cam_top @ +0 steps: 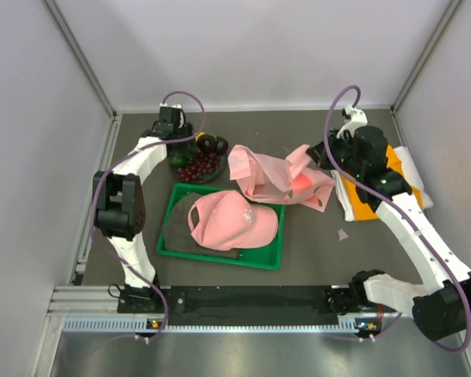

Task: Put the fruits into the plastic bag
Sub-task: Pick up the fake fruit from the plate.

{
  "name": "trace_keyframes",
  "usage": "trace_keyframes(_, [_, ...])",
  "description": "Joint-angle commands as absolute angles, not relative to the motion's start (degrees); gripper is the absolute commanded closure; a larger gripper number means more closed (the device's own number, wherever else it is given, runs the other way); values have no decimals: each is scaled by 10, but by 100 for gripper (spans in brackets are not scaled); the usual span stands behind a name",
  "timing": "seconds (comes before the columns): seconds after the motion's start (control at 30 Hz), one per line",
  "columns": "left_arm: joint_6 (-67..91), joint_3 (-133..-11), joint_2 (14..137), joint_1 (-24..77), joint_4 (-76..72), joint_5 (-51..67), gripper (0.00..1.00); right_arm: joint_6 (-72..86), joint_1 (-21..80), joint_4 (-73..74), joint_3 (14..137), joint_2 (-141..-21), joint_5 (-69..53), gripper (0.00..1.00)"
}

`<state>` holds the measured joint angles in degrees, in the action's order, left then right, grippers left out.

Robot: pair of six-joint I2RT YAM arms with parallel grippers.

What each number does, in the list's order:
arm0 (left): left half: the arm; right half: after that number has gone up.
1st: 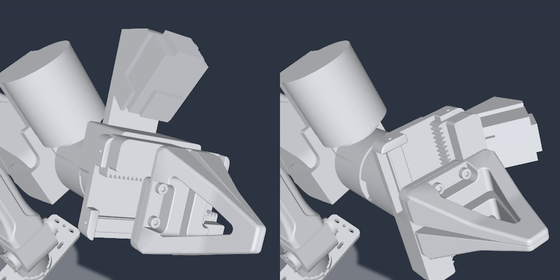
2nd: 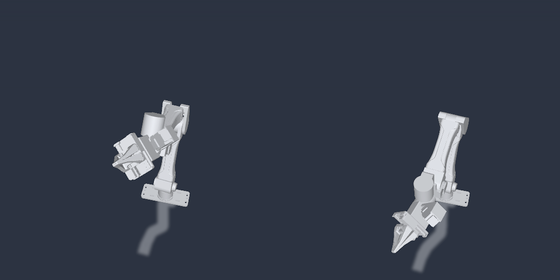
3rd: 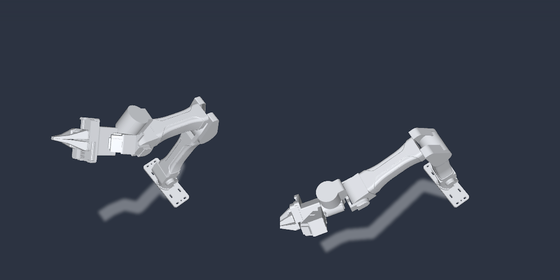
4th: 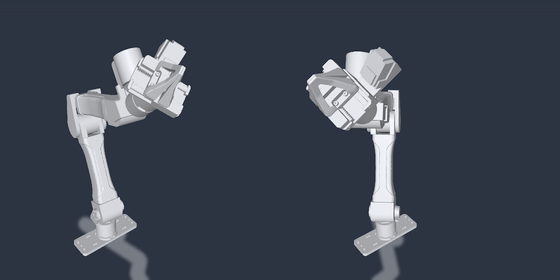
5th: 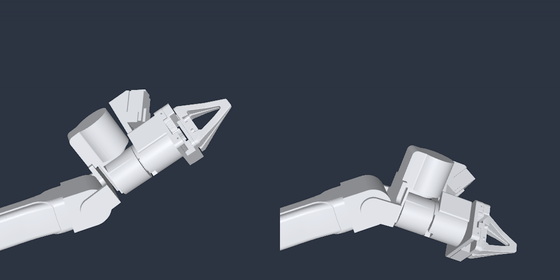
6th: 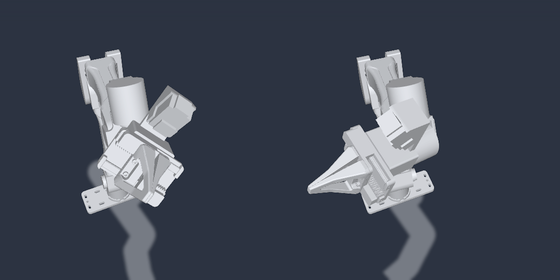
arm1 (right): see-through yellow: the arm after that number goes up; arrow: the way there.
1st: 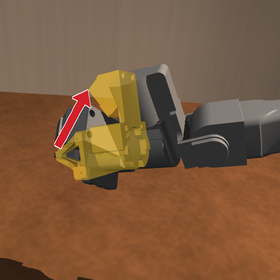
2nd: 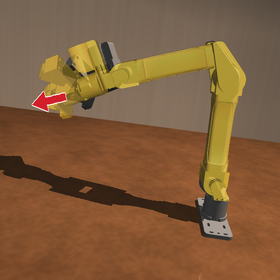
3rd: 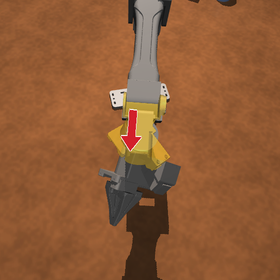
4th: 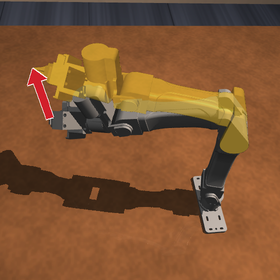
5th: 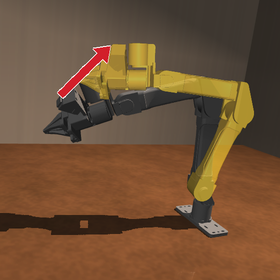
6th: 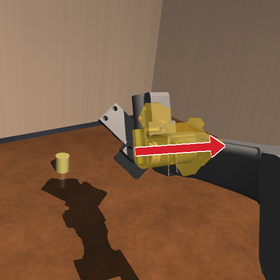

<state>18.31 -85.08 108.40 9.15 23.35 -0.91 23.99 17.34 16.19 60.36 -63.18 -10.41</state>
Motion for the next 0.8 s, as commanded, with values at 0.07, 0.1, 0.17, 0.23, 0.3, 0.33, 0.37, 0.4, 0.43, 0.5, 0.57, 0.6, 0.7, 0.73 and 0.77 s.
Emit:
trace_keyframes(0.07, [192, -854, 1055, 97, 211, -4, 54, 229, 170, 144, 603, -630, -106, 100])
trace_keyframes(0.1, [191, -853, 1050, 98, 210, -4, 55, 229, 171, 143, 603, -629, -105, 100])
trace_keyframes(0.17, [192, -851, 1035, 99, 204, -3, 55, 230, 170, 146, 602, -628, -104, 100])
trace_keyframes(0.23, [193, -846, 1020, 100, 200, -3, 57, 229, 169, 147, 603, -628, -104, 100])
trace_keyframes(0.3, [197, -844, 1010, 101, 200, -4, 59, 230, 171, 148, 603, -627, -105, 100])
trace_keyframes(0.33, [197, -843, 1000, 102, 200, -6, 59, 229, 170, 148, 604, -627, -104, 100])
trace_keyframes(0.37, [198, -842, 996, 102, 204, -9, 59, 229, 170, 149, 604, -628, -104, 100])
trace_keyframes(0.4, [198, -841, 993, 102, 208, -16, 59, 229, 171, 149, 604, -626, -105, 100])
trace_keyframes(0.43, [197, -842, 987, 102, 215, -18, 59, 230, 170, 149, 605, -625, -105, 100])
trace_keyframes(0.5, [193, -840, 979, 102, 234, -27, 60, 231, 170, 150, 605, -623, -105, 100])
trace_keyframes(0.57, [192, -832, 960, 102, 241, -32, 60, 229, 170, 150, 605, -621, -104, 100])
trace_keyframes(0.6, [191, -817, 950, 102, 240, -35, 60, 230, 170, 150, 605, -621, -103, 100])
trace_keyframes(0.7, [189, -782, 899, 103, 235, -26, 63, 230, 170, 152, 606, -621, -103, 100])
trace_keyframes(0.73, [188, -772, 864, 106, 229, -9, 65, 231, 170, 154, 606, -620, -103, 100])
trace_keyframes(0.77, [185, -753, 846, 109, 223, -3, 66, 230, 170, 154, 606, -619, -103, 100])
